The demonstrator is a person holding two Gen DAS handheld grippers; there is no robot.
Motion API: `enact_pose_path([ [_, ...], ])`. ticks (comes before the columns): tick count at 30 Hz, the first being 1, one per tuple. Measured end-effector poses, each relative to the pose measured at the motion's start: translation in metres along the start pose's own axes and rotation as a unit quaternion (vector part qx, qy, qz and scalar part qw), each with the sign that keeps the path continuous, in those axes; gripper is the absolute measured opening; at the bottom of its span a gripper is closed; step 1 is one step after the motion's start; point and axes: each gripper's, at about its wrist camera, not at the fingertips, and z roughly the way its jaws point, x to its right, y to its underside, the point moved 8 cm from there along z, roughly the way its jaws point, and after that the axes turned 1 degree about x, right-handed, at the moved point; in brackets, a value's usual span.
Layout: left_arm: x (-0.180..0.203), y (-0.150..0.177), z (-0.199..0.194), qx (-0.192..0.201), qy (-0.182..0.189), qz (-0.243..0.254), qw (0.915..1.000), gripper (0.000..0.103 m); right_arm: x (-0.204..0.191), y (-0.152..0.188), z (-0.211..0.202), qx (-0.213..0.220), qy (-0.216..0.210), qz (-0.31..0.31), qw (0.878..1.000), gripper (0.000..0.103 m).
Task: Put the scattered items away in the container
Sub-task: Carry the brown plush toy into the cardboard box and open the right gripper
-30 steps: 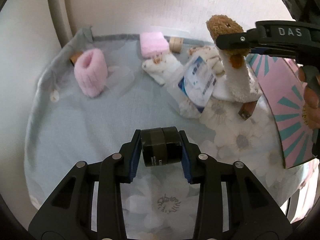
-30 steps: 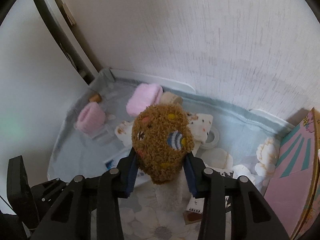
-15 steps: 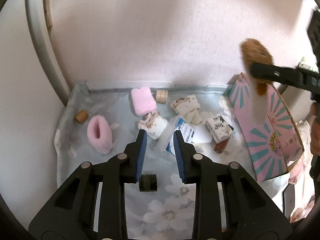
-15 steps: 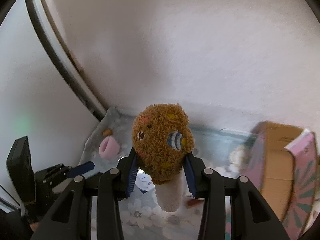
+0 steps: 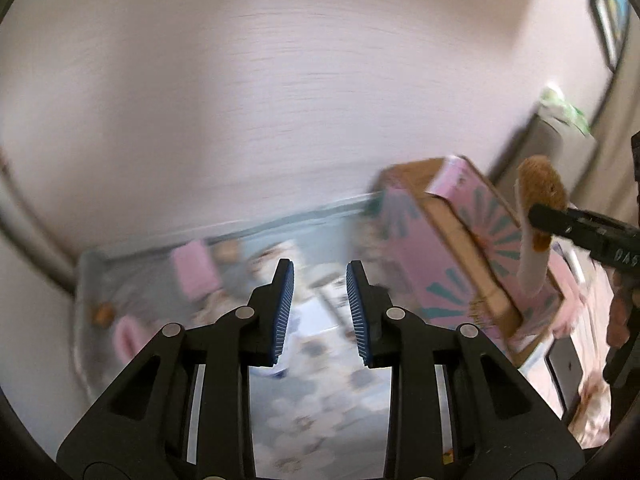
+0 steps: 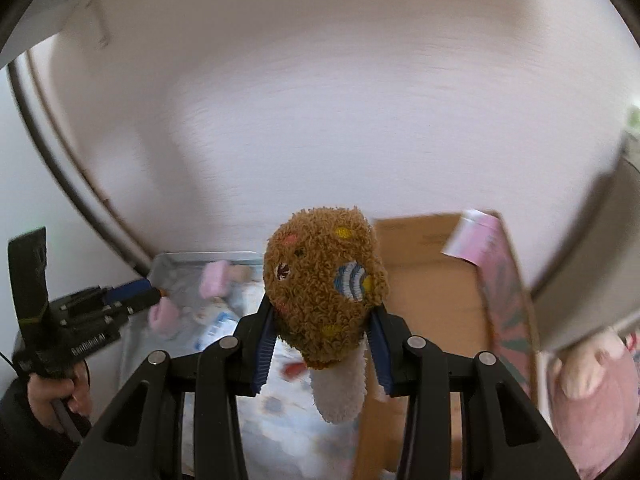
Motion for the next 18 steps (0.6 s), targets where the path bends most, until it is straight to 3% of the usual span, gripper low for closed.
enact_pose_path([
  [7, 0.111, -0.023, 0.042, -0.024, 0.073, 0.084, 0.9935, 0.025, 0.061, 0.036, -0.014, -0.021, 0.059, 0.045, 0.997, 0.038],
  [11, 0.165, -0.022, 0.076, -0.051, 0.093, 0.126, 0.9862, 0.025, 0.08, 0.059, -0.009, -0.039, 0.076, 0.065, 0.994, 0.038],
  [18, 0.195, -0.005, 0.116, -0.089, 0.107, 0.147, 0.9792, 0.025, 0.103, 0.074, 0.008, -0.056, 0.077, 0.092, 0.991, 0.038],
])
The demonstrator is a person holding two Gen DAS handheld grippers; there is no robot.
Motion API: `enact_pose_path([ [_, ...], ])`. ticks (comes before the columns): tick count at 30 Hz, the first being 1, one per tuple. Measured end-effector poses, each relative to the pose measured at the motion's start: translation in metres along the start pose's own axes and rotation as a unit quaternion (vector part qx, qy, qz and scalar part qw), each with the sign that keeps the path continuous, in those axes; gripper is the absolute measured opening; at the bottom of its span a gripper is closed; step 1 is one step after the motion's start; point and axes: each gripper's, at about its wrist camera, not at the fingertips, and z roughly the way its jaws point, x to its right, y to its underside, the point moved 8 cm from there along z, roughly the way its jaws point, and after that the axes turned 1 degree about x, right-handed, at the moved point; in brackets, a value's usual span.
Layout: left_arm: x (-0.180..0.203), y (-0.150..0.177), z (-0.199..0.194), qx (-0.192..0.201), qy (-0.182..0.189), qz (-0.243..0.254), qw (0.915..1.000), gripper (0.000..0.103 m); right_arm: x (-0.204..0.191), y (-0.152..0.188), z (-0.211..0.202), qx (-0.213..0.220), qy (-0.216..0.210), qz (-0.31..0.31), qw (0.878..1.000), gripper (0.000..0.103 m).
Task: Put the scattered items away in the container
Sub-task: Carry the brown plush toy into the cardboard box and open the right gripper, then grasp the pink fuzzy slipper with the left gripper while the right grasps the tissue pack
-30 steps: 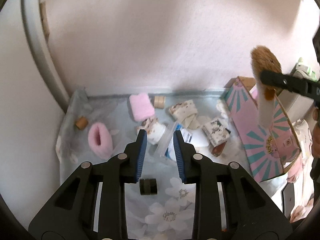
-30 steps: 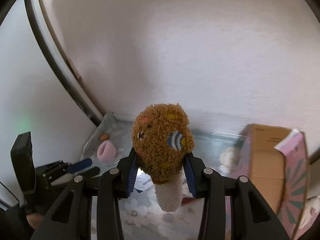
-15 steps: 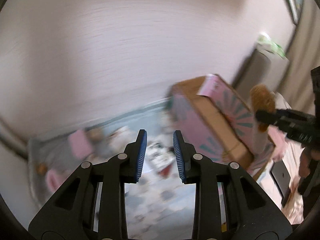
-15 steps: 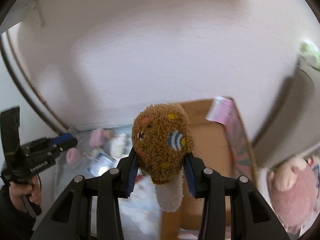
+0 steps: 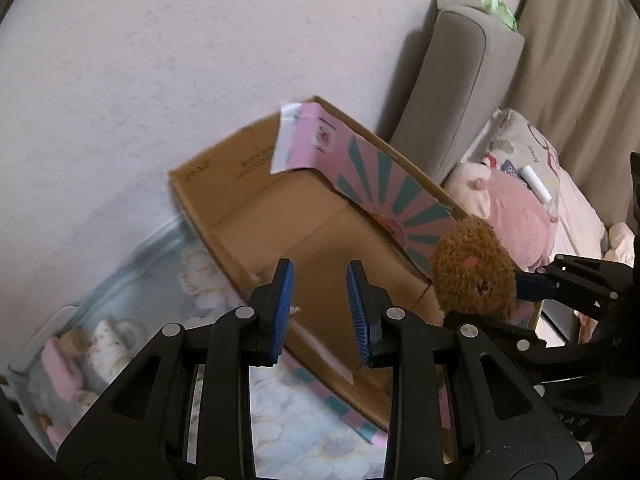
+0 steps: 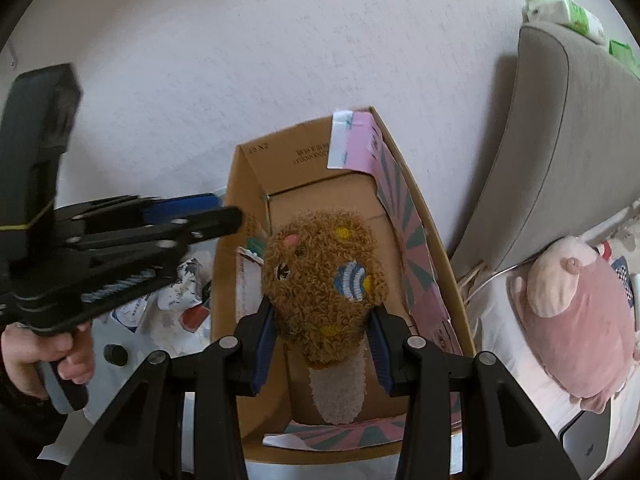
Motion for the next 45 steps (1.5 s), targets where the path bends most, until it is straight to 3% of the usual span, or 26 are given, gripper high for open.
enact_pose_path([
  [4, -0.003, 0.004, 0.006, -0.016, -0.004, -0.008, 0.9998, 0.027, 0.008, 0.003, 0.008, -0.014, -0.002, 0.004, 1.0, 0.042],
  [6, -0.008, 0.004, 0.007, -0.017, -0.006, -0.014, 0.9997, 0.037, 0.007, 0.007, 0.014, -0.028, -0.003, 0.007, 1.0, 0.048],
  [7, -0.009, 0.004, 0.007, -0.02, -0.004, -0.017, 0.9997, 0.071, 0.008, 0.008, 0.018, -0.03, -0.002, 0.009, 1.0, 0.056],
  [8, -0.011, 0.004, 0.005, -0.022, -0.003, -0.019, 0.9996, 0.099, 0.009, 0.009, 0.019, -0.029, -0.001, 0.013, 1.0, 0.061],
  [9, -0.012, 0.004, 0.003, -0.012, -0.004, -0.021, 0.9997, 0.103, 0.008, 0.009, 0.016, -0.025, -0.002, 0.015, 1.0, 0.069],
  [16, -0.022, 0.01, -0.028, 0.016, -0.022, -0.037, 0.999, 0.103, 0.007, 0.009, -0.002, -0.013, 0.009, 0.015, 1.0, 0.069],
  [27, -0.073, 0.036, -0.113, 0.063, -0.096, -0.088, 0.9895, 0.103, -0.031, -0.01, -0.033, 0.025, 0.003, -0.034, 0.999, 0.069],
  [32, -0.114, 0.061, -0.16, 0.081, -0.142, -0.13, 0.9779, 0.103, -0.061, -0.02, -0.038, 0.034, -0.02, -0.063, 0.997, 0.069],
  [37, -0.17, 0.102, -0.198, 0.078, -0.194, -0.2, 0.9573, 0.103, -0.098, -0.027, -0.036, 0.039, -0.055, -0.099, 0.993, 0.069],
  [45, -0.233, 0.177, -0.221, 0.061, -0.235, -0.289, 0.9261, 0.103, -0.167, -0.011, -0.002, -0.003, -0.103, -0.161, 0.982, 0.069],
])
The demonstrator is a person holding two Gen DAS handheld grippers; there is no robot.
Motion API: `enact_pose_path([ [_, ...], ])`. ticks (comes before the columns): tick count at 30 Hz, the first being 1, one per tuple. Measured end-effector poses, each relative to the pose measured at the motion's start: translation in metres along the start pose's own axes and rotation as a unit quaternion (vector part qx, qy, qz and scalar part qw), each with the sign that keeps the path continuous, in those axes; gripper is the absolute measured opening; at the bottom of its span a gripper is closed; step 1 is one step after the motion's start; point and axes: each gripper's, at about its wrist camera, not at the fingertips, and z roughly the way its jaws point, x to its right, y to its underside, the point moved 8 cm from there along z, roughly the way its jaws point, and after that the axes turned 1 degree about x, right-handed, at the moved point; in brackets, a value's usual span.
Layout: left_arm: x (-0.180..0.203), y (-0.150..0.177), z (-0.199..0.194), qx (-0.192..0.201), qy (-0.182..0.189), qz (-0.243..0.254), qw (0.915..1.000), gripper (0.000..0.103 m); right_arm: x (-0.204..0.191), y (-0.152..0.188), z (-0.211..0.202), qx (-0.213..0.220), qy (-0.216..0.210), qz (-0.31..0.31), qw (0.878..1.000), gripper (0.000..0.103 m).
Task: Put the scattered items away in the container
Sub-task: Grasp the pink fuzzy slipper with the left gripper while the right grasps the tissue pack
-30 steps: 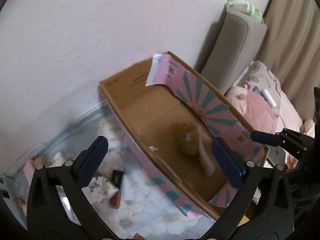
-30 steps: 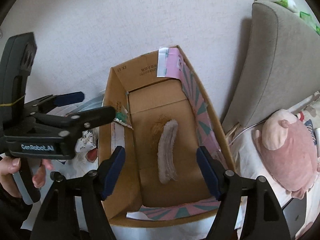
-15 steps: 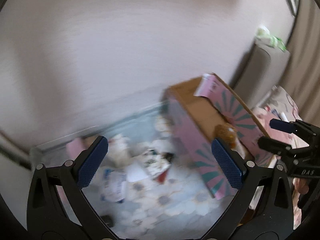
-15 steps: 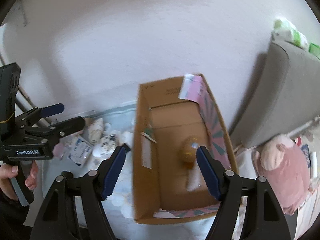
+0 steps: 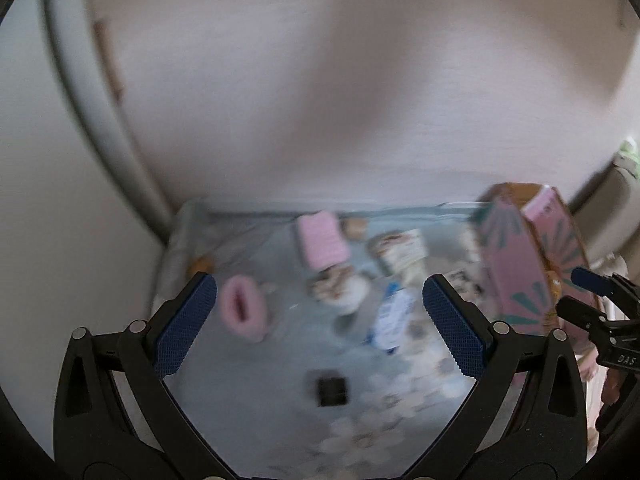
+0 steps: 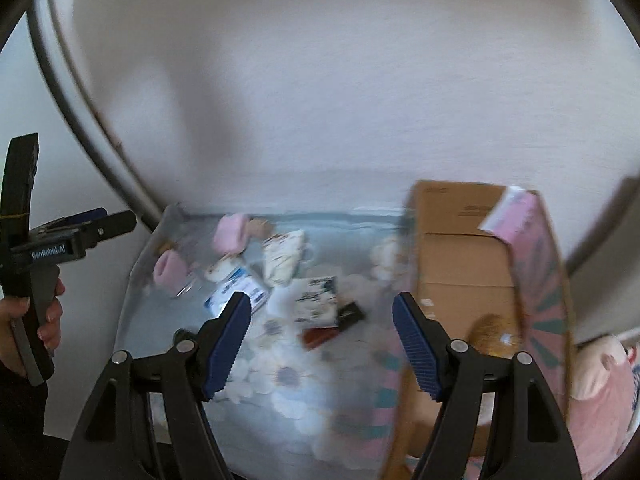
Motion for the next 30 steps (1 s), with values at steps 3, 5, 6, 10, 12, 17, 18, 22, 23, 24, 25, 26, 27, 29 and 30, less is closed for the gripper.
enact_pose_path([
  [3, -0.027, 0.015, 0.013, -0.017, -0.021, -0.022, 0.9994, 0.103, -0.016, 0.003, 0.017, -0.016, -0.013, -0.016, 1.0, 0.069],
  [5, -0.043, 0.027, 0.026, -0.032, -0.03, -0.04, 0.9982, 0.103, -0.025, 0.006, 0.032, -0.031, -0.016, -0.026, 0.999, 0.069],
  [6, -0.048, 0.032, 0.032, -0.038, -0.033, -0.047, 0.9977, 0.103, -0.026, 0.007, 0.037, -0.036, -0.017, -0.028, 0.999, 0.069],
  [10, -0.069, 0.052, 0.061, -0.064, -0.032, -0.074, 0.9947, 0.103, -0.03, 0.014, 0.069, -0.067, -0.015, -0.036, 0.997, 0.069],
  [12, -0.075, 0.057, 0.076, -0.071, -0.034, -0.08, 0.9936, 0.103, -0.028, 0.018, 0.086, -0.082, -0.007, -0.043, 0.996, 0.069],
  [17, -0.079, 0.066, 0.107, -0.084, -0.024, -0.091, 0.992, 0.103, -0.018, 0.025, 0.121, -0.113, 0.015, -0.034, 0.993, 0.069],
  [18, -0.079, 0.068, 0.111, -0.086, -0.024, -0.09, 0.9919, 0.103, -0.018, 0.027, 0.125, -0.118, 0.017, -0.027, 0.992, 0.069],
  [22, -0.08, 0.07, 0.124, -0.086, -0.022, -0.093, 0.9917, 0.103, -0.007, 0.034, 0.146, -0.136, 0.015, 0.008, 0.991, 0.069],
  [23, -0.08, 0.069, 0.126, -0.086, -0.021, -0.094, 0.9916, 0.103, -0.005, 0.034, 0.15, -0.137, 0.016, 0.011, 0.99, 0.069],
  [24, -0.081, 0.069, 0.128, -0.085, -0.021, -0.097, 0.9915, 0.103, -0.005, 0.035, 0.151, -0.138, 0.017, 0.011, 0.99, 0.069],
  [25, -0.082, 0.068, 0.13, -0.084, -0.02, -0.098, 0.9914, 0.103, -0.005, 0.035, 0.154, -0.14, 0.019, 0.01, 0.99, 0.069],
  [26, -0.082, 0.068, 0.132, -0.085, -0.019, -0.099, 0.9913, 0.103, -0.004, 0.036, 0.157, -0.144, 0.022, 0.01, 0.989, 0.069],
  [27, -0.082, 0.069, 0.133, -0.085, -0.019, -0.098, 0.9913, 0.103, -0.004, 0.036, 0.159, -0.145, 0.024, 0.009, 0.989, 0.069],
  [29, -0.08, 0.069, 0.135, -0.086, -0.017, -0.094, 0.9918, 0.095, -0.003, 0.036, 0.163, -0.147, 0.03, 0.007, 0.989, 0.069],
  [30, -0.079, 0.07, 0.137, -0.089, -0.017, -0.091, 0.9918, 0.092, -0.003, 0.036, 0.164, -0.147, 0.032, 0.005, 0.989, 0.069],
])
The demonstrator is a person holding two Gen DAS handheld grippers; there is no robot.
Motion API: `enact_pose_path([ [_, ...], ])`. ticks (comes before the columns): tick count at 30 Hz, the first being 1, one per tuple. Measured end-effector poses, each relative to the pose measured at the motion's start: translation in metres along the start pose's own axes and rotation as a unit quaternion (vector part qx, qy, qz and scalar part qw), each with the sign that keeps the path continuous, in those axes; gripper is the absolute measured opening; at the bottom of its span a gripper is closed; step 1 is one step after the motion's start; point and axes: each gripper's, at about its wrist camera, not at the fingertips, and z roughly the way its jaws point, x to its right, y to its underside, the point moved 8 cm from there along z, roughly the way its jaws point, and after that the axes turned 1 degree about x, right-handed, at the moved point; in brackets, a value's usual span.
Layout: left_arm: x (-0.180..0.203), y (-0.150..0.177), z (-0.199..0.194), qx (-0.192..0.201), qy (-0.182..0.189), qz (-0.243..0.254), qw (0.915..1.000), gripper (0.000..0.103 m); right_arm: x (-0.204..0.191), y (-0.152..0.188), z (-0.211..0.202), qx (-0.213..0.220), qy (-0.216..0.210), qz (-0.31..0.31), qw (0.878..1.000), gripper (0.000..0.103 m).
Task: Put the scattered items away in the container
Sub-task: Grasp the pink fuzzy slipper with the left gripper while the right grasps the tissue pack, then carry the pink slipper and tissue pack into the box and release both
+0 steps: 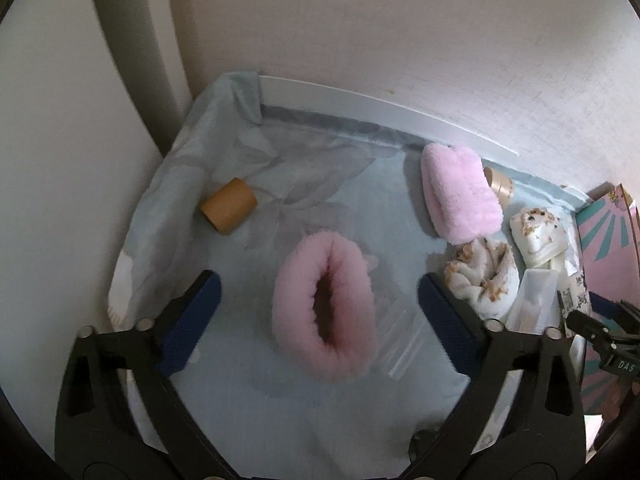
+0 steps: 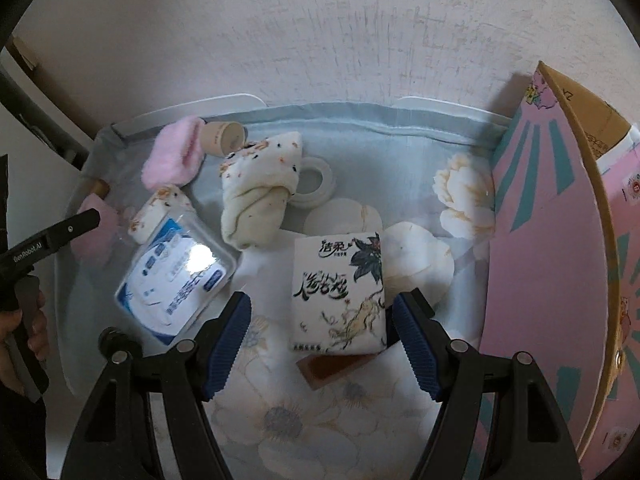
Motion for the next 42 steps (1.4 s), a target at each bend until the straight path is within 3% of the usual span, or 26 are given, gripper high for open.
enact_pose_path([
  [2, 0.001, 0.003, 0.004, -0.009, -0.004, 0.006, 0.9999, 0.072, -0.001, -0.001, 0.002, 0.001, 0.004, -0.005, 1.0, 0.069],
  [3, 0.002, 0.005, 0.006, -0.014, -0.006, 0.008, 0.9999, 0.067, -0.002, -0.002, 0.003, 0.003, 0.008, -0.01, 1.0, 0.069],
  [5, 0.002, 0.011, 0.01, -0.023, -0.007, 0.011, 0.9996, 0.044, -0.003, -0.004, 0.003, 0.012, 0.016, -0.018, 1.0, 0.069],
  [6, 0.002, 0.013, 0.011, -0.025, -0.005, 0.011, 0.9996, 0.041, -0.004, -0.005, 0.003, 0.016, 0.02, -0.025, 0.999, 0.069],
  [9, 0.004, 0.016, 0.006, -0.018, -0.004, 0.018, 0.9997, 0.033, -0.007, -0.004, 0.007, 0.016, 0.029, -0.046, 0.998, 0.042],
  [10, 0.005, 0.017, 0.004, -0.016, -0.006, 0.021, 0.9996, 0.031, -0.008, -0.004, 0.01, 0.012, 0.028, -0.051, 0.998, 0.042],
  [21, 0.017, 0.02, -0.047, 0.003, 0.008, 0.026, 0.9996, 0.031, -0.015, -0.015, -0.01, 0.036, 0.013, -0.04, 0.998, 0.042],
  [26, 0.033, 0.021, -0.083, 0.01, 0.025, 0.034, 0.9991, 0.031, -0.016, -0.016, -0.048, 0.057, 0.008, -0.031, 0.998, 0.042],
  [30, 0.034, 0.004, -0.102, 0.023, 0.045, 0.056, 0.9971, 0.031, -0.024, -0.016, -0.075, 0.069, -0.001, -0.017, 0.997, 0.042],
  [33, 0.034, -0.031, -0.103, 0.027, 0.054, 0.08, 0.9949, 0.031, -0.026, -0.014, -0.094, 0.08, -0.004, -0.011, 0.997, 0.042],
  [42, 0.094, -0.028, -0.145, 0.042, 0.083, 0.116, 0.9889, 0.031, -0.006, -0.005, -0.144, 0.112, 0.001, 0.012, 0.994, 0.042],
])
